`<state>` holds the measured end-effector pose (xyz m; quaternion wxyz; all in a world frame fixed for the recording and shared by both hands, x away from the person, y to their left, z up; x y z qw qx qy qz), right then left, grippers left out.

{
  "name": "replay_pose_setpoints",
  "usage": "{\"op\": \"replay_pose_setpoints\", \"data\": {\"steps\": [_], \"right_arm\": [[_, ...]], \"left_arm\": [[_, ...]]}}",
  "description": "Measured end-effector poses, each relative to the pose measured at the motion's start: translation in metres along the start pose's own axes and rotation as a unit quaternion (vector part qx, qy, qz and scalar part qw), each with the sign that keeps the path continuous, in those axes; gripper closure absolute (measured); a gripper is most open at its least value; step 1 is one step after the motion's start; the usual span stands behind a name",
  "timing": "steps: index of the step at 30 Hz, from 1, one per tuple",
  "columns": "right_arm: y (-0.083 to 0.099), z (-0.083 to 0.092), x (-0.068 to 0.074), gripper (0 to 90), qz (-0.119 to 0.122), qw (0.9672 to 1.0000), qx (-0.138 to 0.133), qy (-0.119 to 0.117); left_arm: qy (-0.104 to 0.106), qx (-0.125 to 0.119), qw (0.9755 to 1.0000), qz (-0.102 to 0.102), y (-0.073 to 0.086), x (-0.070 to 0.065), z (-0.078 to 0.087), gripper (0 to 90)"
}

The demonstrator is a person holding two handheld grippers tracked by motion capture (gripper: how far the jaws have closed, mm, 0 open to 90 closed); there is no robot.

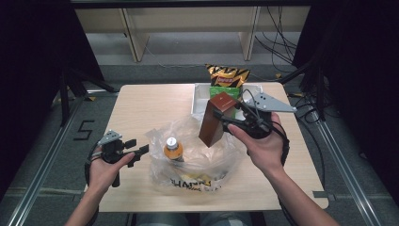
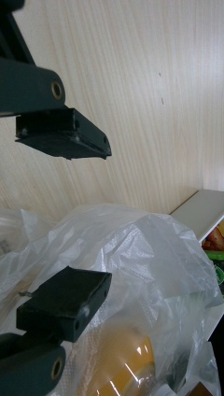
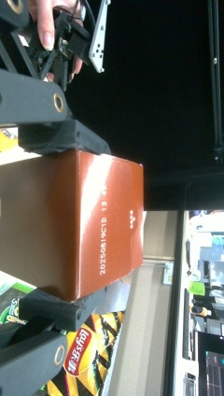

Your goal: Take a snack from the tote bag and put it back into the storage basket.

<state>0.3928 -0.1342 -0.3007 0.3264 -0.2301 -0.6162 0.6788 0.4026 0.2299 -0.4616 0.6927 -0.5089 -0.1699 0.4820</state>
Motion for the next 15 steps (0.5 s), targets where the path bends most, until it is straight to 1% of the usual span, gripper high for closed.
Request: {"op": "replay_pose_setpoints", "data": {"steps": [2, 3, 4, 5, 6, 7, 8, 9, 10, 11, 12, 14, 15], "right_arm": [[-0.003, -0.001, -0.001, 39.2, 0.003, 1.0, -0.002, 0.002], [-0.004, 0.0, -0.002, 39.1, 0.012, 0.9999, -0.005, 0.005], [-0.005, 0.0, -0.002, 39.2, 0.007, 1.0, -0.005, 0.002], [-0.006, 0.0, -0.002, 39.1, 0.01, 0.9999, -0.007, 0.005], [-0.007, -0.001, -0.001, 39.1, 0.004, 1.0, -0.007, 0.003], [-0.008, -0.001, -0.001, 39.1, 0.001, 1.0, -0.008, 0.003], [-0.009, -0.002, -0.001, 39.2, 0.004, 0.9999, -0.01, 0.004], [-0.01, -0.001, 0.0, 39.2, -0.002, 1.0, -0.007, 0.005], [-0.012, -0.002, -0.003, 39.2, 0.015, 0.9998, -0.015, 0.006], [-0.012, -0.002, -0.001, 39.2, 0.0, 0.9999, -0.012, 0.006], [-0.014, -0.003, -0.001, 39.1, 0.008, 0.9999, -0.013, 0.007], [-0.015, -0.004, -0.002, 39.2, 0.008, 0.9998, -0.014, 0.007], [-0.015, -0.005, -0.001, 39.2, 0.007, 0.9998, -0.016, 0.003]], "left_arm": [[0.0, 0.0, 1.0, 0.003, 0.0, -0.001, 0.0, 32.9], [0.001, -0.001, 1.0, 0.003, 0.0, -0.001, 0.0, 32.8], [0.001, -0.001, 1.0, 0.001, 0.0, -0.001, 0.0, 32.8], [0.001, -0.002, 1.0, 0.002, -0.001, -0.001, 0.0, 32.8], [0.001, -0.002, 1.0, 0.002, -0.001, -0.001, 0.0, 32.9], [0.001, -0.003, 1.0, 0.006, -0.001, -0.001, -0.001, 32.9], [-0.001, -0.003, 1.0, 0.008, -0.001, -0.001, -0.001, 32.9], [0.002, -0.002, 1.0, 0.003, -0.001, -0.001, -0.001, 32.8], [0.002, -0.002, 1.0, 0.002, 0.0, -0.001, -0.002, 32.8], [0.003, -0.001, 1.0, 0.002, 0.0, -0.001, -0.002, 32.8], [0.005, -0.001, 1.0, 0.002, 0.0, -0.001, -0.002, 32.9], [0.006, 0.0, 1.0, 0.003, 0.0, -0.001, -0.003, 32.8], [0.006, -0.001, 1.0, 0.006, 0.0, -0.002, -0.003, 32.8]]}}
Point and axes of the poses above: each handheld gripper's, and its own axes: z roughly backward along the jaws, y roughly out of its underside, x roughly to its left, the point moved 3 cm from there along -z, roughly forward along the jaws, and after that the axes turned 3 degrees about -x, right-handed, at the moved point
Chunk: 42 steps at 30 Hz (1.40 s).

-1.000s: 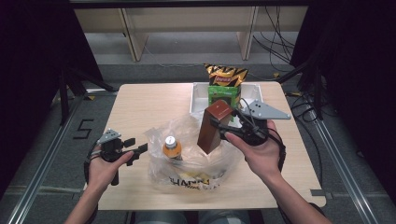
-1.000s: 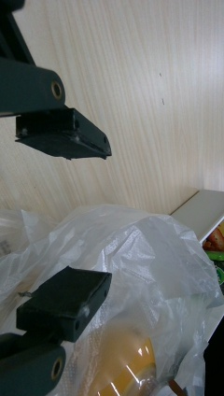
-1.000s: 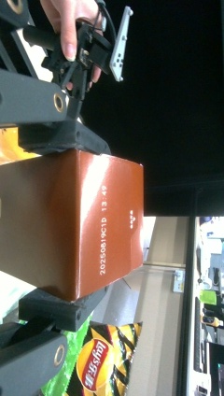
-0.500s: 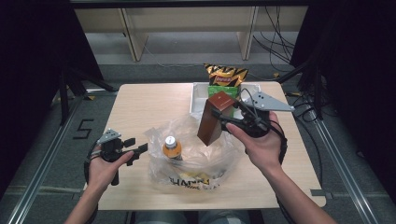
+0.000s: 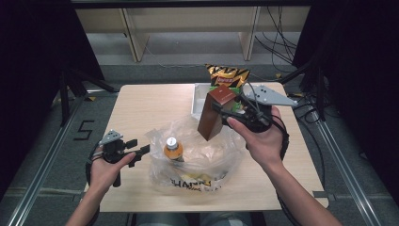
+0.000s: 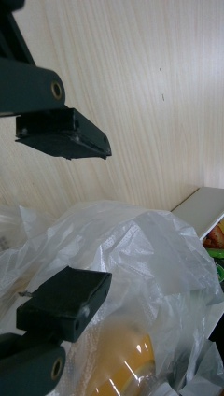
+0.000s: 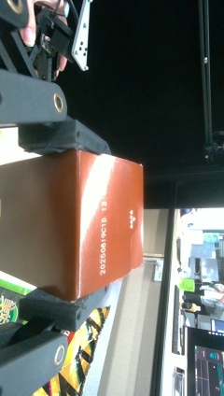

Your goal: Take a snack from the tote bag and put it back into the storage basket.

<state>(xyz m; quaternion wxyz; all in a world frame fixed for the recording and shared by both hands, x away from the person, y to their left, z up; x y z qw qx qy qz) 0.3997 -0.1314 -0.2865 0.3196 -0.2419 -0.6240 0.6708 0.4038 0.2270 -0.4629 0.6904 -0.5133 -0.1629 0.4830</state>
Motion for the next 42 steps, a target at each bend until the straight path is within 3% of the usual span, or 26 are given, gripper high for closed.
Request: {"op": "replay_pose_setpoints", "data": {"steps": [4, 5, 8, 14, 16, 18, 38, 39, 41, 42], "right_arm": [[-0.003, -0.001, -0.001, 39.2, -0.002, 1.0, -0.004, 0.006], [-0.004, -0.001, -0.003, 39.2, 0.007, 0.9999, -0.005, 0.007], [-0.007, 0.0, -0.003, 39.2, -0.003, 0.9999, -0.006, 0.011], [-0.01, 0.0, -0.01, 39.2, -0.001, 0.9998, -0.008, 0.02], [-0.011, 0.0, -0.013, 39.2, 0.008, 0.9996, -0.012, 0.023], [-0.012, 0.0, -0.013, 39.2, -0.007, 0.9996, -0.012, 0.025], [-0.02, 0.002, -0.027, 39.2, 0.001, 0.9987, -0.024, 0.045], [-0.021, 0.003, -0.027, 39.2, -0.013, 0.9987, -0.021, 0.045], [-0.022, 0.003, -0.029, 39.2, -0.004, 0.9984, -0.024, 0.05], [-0.022, 0.004, -0.029, 39.2, -0.011, 0.9984, -0.022, 0.051]], "left_arm": [[-0.004, 0.001, 1.0, 0.0, 0.0, -0.001, 0.001, 32.8], [-0.004, 0.0, 1.0, 0.0, 0.0, -0.001, 0.001, 32.8], [-0.003, -0.001, 1.0, -0.004, -0.001, 0.0, 0.002, 32.8], [-0.001, 0.001, 1.0, -0.005, -0.001, -0.002, 0.001, 32.8], [-0.001, 0.001, 1.0, -0.004, 0.0, -0.002, 0.001, 32.8], [0.0, 0.0, 1.0, -0.002, 0.0, -0.002, 0.0, 32.8], [0.003, 0.003, 1.0, -0.006, 0.001, -0.002, -0.001, 32.8], [0.004, 0.003, 1.0, -0.006, 0.001, -0.002, -0.001, 32.8], [0.001, 0.003, 1.0, -0.007, 0.0, -0.003, 0.0, 32.8], [0.001, 0.002, 1.0, -0.007, 0.0, -0.002, 0.0, 32.8]]}}
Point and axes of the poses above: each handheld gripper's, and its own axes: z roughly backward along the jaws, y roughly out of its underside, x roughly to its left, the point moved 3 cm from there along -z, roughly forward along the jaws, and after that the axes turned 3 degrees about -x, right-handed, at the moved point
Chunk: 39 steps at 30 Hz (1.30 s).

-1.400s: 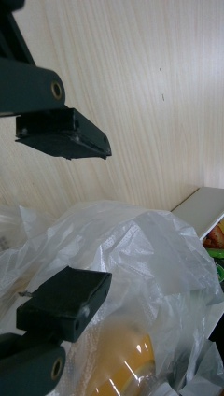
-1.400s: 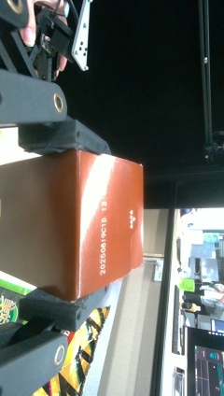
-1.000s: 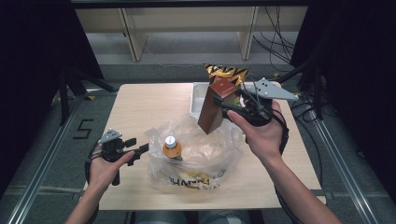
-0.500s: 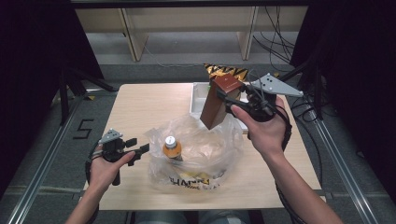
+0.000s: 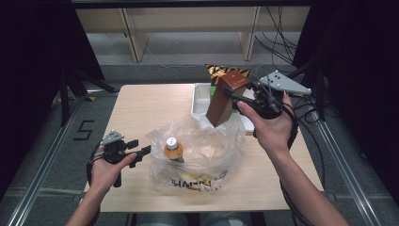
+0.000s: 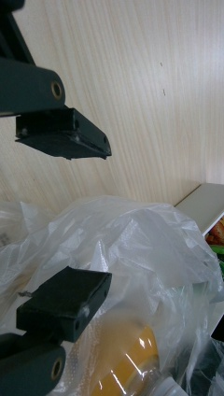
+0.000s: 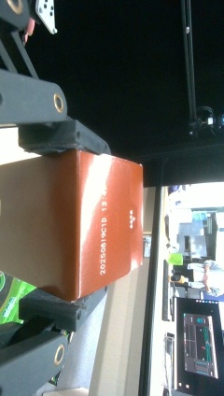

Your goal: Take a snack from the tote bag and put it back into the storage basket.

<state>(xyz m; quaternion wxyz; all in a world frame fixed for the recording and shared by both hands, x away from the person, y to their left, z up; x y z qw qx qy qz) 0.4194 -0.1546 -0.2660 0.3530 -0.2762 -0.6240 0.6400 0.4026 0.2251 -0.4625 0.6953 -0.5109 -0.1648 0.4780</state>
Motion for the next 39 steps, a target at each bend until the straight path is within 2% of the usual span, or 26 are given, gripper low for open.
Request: {"op": "replay_pose_setpoints", "data": {"steps": [2, 7, 12, 16, 18, 20, 23, 30, 32, 36, 39], "right_arm": [[-0.001, -0.001, -0.002, 39.2, 0.007, 1.0, -0.003, -0.001], [-0.006, 0.001, -0.003, 39.2, 0.0, 1.0, -0.006, 0.002], [-0.012, 0.003, -0.006, 39.3, 0.005, 0.9999, -0.013, 0.008], [-0.015, 0.003, -0.011, 39.3, 0.009, 0.9997, -0.017, 0.013], [-0.016, 0.004, -0.011, 39.3, -0.002, 0.9998, -0.014, 0.014], [-0.016, 0.004, -0.013, 39.3, 0.004, 0.9997, -0.015, 0.018], [-0.016, 0.005, -0.014, 39.3, -0.005, 0.9996, -0.014, 0.022], [-0.019, 0.004, -0.02, 39.3, 0.0, 0.9995, -0.018, 0.026], [-0.02, 0.004, -0.02, 39.3, -0.009, 0.9995, -0.017, 0.024], [-0.022, 0.004, -0.021, 39.3, -0.008, 0.9992, -0.023, 0.03], [-0.024, 0.003, -0.022, 39.3, -0.007, 0.9994, -0.02, 0.027]], "left_arm": [[-0.001, 0.0, 1.0, 0.005, 0.0, 0.0, 0.0, 32.8], [0.001, 0.0, 1.0, 0.003, 0.0, 0.0, 0.0, 32.8], [0.0, 0.001, 1.0, -0.001, 0.0, 0.0, 0.0, 32.8], [-0.002, 0.0, 1.0, 0.004, 0.0, 0.0, 0.0, 32.8], [-0.002, 0.0, 1.0, 0.004, 0.0, 0.0, 0.0, 32.8], [0.001, -0.001, 1.0, 0.004, 0.0, 0.001, 0.0, 32.8], [0.0, 0.001, 1.0, -0.001, 0.0, 0.0, 0.0, 32.8], [0.002, 0.0, 1.0, 0.0, 0.0, 0.0, -0.001, 32.8], [0.002, 0.001, 1.0, -0.001, 0.0, 0.0, 0.0, 32.8], [0.0, 0.0, 1.0, 0.006, 0.0, 0.001, -0.001, 32.8], [0.001, 0.002, 1.0, 0.0, 0.001, 0.001, 0.0, 32.8]]}}
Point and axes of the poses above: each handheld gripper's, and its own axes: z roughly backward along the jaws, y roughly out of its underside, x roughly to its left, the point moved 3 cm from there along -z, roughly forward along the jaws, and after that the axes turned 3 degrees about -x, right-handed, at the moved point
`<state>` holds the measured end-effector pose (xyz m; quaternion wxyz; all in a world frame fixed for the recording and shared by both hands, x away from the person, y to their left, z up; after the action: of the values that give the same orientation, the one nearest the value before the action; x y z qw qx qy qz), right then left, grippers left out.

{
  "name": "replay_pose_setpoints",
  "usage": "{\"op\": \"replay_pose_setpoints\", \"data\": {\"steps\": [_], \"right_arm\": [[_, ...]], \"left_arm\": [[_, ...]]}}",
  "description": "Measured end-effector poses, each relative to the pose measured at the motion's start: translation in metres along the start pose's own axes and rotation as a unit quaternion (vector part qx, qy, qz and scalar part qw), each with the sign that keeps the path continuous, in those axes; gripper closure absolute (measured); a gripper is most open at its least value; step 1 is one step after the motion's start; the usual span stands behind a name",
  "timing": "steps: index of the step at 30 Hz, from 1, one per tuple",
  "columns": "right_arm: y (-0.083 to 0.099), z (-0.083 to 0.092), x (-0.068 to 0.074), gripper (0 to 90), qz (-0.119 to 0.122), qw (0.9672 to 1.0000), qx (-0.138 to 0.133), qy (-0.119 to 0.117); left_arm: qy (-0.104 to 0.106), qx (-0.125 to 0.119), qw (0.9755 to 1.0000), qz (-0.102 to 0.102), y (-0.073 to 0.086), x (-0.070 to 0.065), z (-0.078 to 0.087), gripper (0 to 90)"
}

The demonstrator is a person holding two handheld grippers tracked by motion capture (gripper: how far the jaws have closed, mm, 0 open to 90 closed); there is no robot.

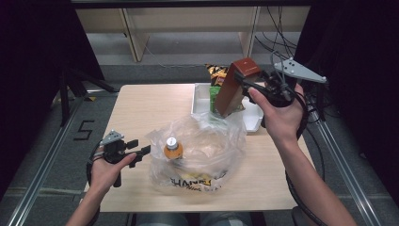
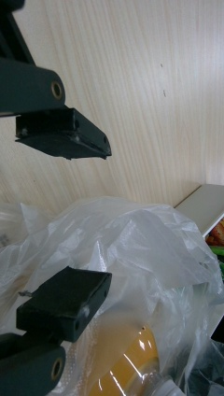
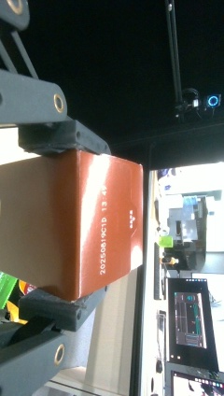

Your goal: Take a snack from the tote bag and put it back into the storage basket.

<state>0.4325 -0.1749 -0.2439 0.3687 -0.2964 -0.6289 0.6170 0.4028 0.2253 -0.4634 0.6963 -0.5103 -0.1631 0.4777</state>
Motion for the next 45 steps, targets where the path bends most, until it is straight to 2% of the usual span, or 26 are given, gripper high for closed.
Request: {"op": "replay_pose_setpoints", "data": {"steps": [2, 4, 6, 9, 16, 18, 22, 27, 31, 32, 38, 39, 40, 43, 45], "right_arm": [[-0.001, 0.0, -0.001, 39.3, 0.004, 1.0, -0.005, 0.001], [-0.002, 0.001, 0.0, 39.3, -0.003, 1.0, -0.003, 0.003], [-0.002, 0.0, -0.002, 39.3, 0.003, 1.0, -0.006, 0.003], [0.0, -0.001, -0.006, 39.3, -0.004, 1.0, 0.0, 0.008], [0.009, -0.004, -0.021, 39.3, -0.008, 0.9995, 0.01, 0.028], [0.012, -0.006, -0.025, 39.3, -0.002, 0.9994, 0.014, 0.033], [0.016, -0.008, -0.03, 39.3, -0.007, 0.999, 0.019, 0.038], [0.021, -0.011, -0.039, 39.2, -0.001, 0.9983, 0.025, 0.053], [0.026, -0.015, -0.043, 39.2, -0.007, 0.9974, 0.034, 0.064], [0.027, -0.017, -0.046, 39.2, 0.003, 0.9973, 0.034, 0.065], [0.033, -0.024, -0.053, 39.2, -0.01, 0.9957, 0.047, 0.079], [0.034, -0.026, -0.056, 39.3, 0.002, 0.9957, 0.046, 0.081], [0.035, -0.026, -0.056, 39.2, -0.003, 0.9949, 0.047, 0.089], [0.037, -0.03, -0.062, 39.2, 0.008, 0.994, 0.052, 0.096], [0.039, -0.032, -0.064, 39.2, 0.003, 0.9935, 0.054, 0.101]], "left_arm": [[0.001, -0.002, 1.0, 0.0, 0.0, 0.0, 0.0, 32.8], [-0.004, -0.002, 1.0, 0.005, -0.001, 0.0, 0.001, 32.8], [-0.002, -0.002, 1.0, 0.0, -0.001, 0.0, 0.001, 32.8], [-0.002, -0.002, 1.0, 0.0, -0.001, 0.0, 0.001, 32.8], [-0.002, -0.002, 1.0, 0.003, 0.0, 0.0, 0.0, 32.8], [-0.003, -0.002, 1.0, 0.004, -0.001, 0.0, 0.001, 32.8], [-0.003, -0.002, 1.0, 0.003, 0.0, 0.0, 0.001, 32.8], [0.002, -0.001, 1.0, -0.001, 0.0, 0.0, 0.0, 32.8], [-0.001, -0.001, 1.0, -0.001, 0.0, 0.0, 0.0, 32.8], [-0.001, 0.0, 1.0, -0.001, 0.0, 0.0, 0.0, 32.8], [-0.001, 0.0, 1.0, -0.001, 0.0, 0.001, 0.0, 32.8], [-0.001, 0.0, 1.0, -0.001, 0.0, 0.0, 0.0, 32.8], [-0.001, -0.001, 1.0, -0.001, 0.0, 0.0, 0.0, 32.8], [0.001, -0.003, 1.0, 0.003, 0.0, 0.0, 0.0, 32.8], [0.001, -0.003, 1.0, 0.003, 0.0, 0.0, 0.0, 32.8]]}}
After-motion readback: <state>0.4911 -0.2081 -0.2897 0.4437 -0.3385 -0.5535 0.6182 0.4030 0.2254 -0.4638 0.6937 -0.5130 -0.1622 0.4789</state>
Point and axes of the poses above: each handheld gripper's, and its own axes: z roughly backward along the jaws, y roughly out of its underside, x roughly to its left, the point moved 3 cm from there along -z, roughly forward along the jaws, and after that the axes turned 3 degrees about -x, right-handed, at the moved point
